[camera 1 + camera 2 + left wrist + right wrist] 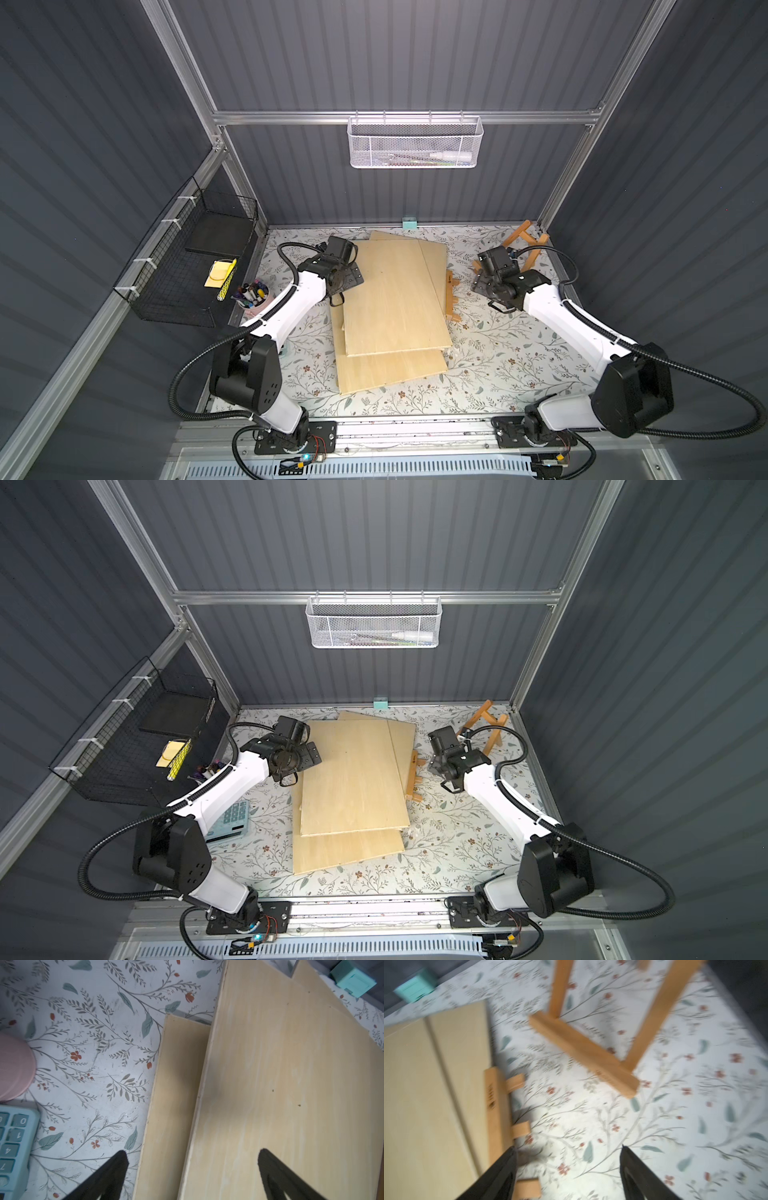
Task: Assemble the easel
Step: Place the easel at the corner of the board, then pick up the drawing board.
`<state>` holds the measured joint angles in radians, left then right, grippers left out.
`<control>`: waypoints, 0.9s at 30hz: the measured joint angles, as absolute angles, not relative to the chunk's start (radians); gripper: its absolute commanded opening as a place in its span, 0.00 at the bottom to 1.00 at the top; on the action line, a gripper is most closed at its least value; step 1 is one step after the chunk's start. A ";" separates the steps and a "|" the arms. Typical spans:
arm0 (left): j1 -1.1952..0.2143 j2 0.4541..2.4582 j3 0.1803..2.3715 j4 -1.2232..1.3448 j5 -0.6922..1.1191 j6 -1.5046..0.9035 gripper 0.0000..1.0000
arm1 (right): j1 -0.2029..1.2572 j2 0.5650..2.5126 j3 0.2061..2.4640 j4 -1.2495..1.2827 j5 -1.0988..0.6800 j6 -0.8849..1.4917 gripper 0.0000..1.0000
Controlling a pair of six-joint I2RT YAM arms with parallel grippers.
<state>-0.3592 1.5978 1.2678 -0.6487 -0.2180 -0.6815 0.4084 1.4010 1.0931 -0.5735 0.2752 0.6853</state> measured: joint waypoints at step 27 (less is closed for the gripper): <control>-0.343 1.631 1.190 -0.516 0.031 -0.594 0.86 | 0.481 1.900 1.383 -0.442 -0.342 0.538 0.78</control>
